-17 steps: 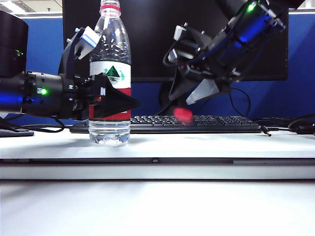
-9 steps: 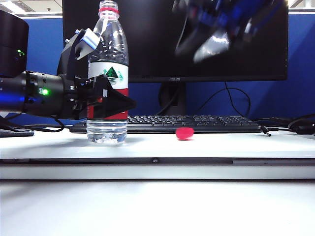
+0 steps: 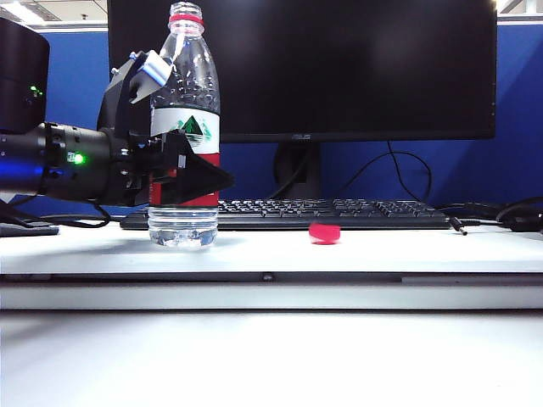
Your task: Unscrew the cap from the plastic bottle on the table.
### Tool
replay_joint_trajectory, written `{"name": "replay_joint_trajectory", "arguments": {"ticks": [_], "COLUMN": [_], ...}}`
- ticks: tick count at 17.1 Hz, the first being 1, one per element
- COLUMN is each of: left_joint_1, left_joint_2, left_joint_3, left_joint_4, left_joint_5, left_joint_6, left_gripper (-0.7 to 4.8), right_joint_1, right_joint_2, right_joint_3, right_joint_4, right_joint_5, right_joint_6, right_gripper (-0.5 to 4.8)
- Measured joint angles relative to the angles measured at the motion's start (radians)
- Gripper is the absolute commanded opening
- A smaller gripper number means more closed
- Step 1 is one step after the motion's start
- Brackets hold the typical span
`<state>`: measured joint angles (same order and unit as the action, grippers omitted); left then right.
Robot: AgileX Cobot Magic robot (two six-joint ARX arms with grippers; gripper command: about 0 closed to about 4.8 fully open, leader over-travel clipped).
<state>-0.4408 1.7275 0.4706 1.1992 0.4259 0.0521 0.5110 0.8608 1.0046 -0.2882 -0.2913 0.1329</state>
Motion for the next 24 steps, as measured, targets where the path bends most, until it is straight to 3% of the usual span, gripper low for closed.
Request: {"name": "replay_joint_trajectory", "arguments": {"ticks": [3, 6, 20, 24], "left_joint_1": [0.0, 0.0, 0.002, 0.002], "left_joint_2": [0.0, 0.0, -0.01, -0.1], "left_joint_3": [0.0, 0.0, 0.0, -0.02], "left_joint_4": [0.0, 0.001, 0.031, 0.021], "left_joint_5": [0.0, 0.0, 0.002, 0.033], "left_joint_6": [0.0, 0.0, -0.024, -0.025], "left_gripper": [3.48, 4.65, 4.79, 4.79], "right_joint_1": [0.0, 0.0, 0.013, 0.013], "right_joint_2": [-0.061, -0.062, -0.06, -0.061], "right_joint_3": [0.004, 0.001, -0.002, -0.002], "right_joint_4": [-0.064, -0.15, -0.194, -0.198], "right_joint_5": [-0.005, -0.05, -0.068, -0.07], "right_joint_6": [0.024, 0.026, 0.026, 0.026], "right_gripper": [-0.06, -0.06, -0.06, -0.06]}}
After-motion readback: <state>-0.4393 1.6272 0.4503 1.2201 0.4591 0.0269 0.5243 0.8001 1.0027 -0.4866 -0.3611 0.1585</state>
